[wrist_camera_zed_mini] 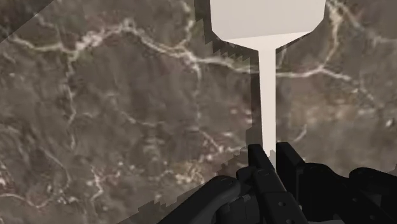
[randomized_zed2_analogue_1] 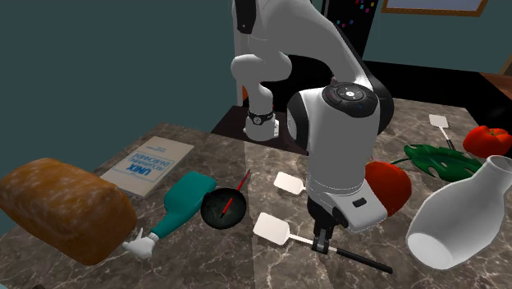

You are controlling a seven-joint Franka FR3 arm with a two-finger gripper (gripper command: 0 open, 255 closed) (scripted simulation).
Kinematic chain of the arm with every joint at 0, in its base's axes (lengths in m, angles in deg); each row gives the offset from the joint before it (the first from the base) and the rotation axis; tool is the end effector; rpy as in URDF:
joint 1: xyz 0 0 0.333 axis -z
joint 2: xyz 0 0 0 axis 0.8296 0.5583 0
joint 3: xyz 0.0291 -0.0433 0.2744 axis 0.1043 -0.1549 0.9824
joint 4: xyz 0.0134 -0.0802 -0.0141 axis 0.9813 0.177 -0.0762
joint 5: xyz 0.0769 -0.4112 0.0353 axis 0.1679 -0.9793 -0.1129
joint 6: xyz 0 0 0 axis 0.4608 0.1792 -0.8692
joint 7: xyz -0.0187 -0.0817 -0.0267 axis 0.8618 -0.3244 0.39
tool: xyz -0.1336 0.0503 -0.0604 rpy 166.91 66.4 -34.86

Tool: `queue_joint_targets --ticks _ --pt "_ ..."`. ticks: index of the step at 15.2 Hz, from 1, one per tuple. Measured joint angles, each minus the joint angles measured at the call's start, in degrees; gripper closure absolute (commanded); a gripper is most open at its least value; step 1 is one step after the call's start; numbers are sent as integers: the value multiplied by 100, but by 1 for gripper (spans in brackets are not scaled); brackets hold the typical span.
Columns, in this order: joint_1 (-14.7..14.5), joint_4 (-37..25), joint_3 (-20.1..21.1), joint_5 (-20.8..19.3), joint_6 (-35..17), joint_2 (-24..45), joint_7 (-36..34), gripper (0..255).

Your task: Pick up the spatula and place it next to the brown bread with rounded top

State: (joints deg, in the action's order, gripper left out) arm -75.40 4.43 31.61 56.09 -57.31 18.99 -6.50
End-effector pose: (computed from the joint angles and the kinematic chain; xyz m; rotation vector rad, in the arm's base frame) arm 0.6267 0.3094 0.2448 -2.2883 -2.0848 -0.0757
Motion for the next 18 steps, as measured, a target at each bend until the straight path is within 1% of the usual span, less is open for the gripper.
queue_joint_targets --ticks 4,10,18 --pt "1 -43 1 2 66 -22 -1 255" --pt "18 -181 14 27 419 -241 6 255" --pt "15 -555 26 42 949 -399 -9 255"
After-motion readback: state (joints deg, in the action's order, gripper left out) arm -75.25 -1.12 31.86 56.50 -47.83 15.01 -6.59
